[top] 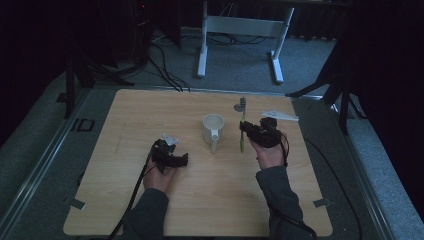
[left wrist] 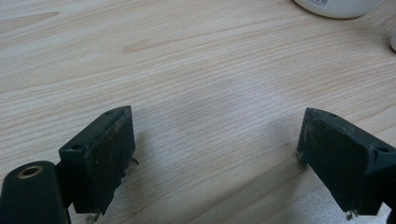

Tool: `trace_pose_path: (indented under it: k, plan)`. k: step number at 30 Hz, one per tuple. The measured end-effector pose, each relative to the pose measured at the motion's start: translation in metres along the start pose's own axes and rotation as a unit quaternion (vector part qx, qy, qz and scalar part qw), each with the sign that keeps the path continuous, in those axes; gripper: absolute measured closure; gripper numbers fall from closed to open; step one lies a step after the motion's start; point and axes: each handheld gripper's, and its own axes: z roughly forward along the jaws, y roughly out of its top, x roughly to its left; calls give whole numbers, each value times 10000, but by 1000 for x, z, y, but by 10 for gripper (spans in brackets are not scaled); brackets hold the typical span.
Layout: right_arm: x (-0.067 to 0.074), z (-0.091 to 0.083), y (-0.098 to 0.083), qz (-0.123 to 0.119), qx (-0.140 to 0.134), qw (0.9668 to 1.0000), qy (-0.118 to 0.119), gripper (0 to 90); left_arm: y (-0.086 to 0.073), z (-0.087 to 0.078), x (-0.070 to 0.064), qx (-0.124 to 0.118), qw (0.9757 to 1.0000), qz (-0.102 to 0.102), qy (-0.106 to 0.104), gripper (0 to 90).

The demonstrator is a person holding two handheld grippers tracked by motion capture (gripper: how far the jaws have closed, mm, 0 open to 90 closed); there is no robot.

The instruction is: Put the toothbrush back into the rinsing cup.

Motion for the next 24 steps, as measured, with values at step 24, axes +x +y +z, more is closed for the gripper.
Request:
trace_pose_path:
  k: [24]
  plan:
    - [1,5,3,46,-393,9992,-71,818,0,0,0,0,10000,8,2,115]
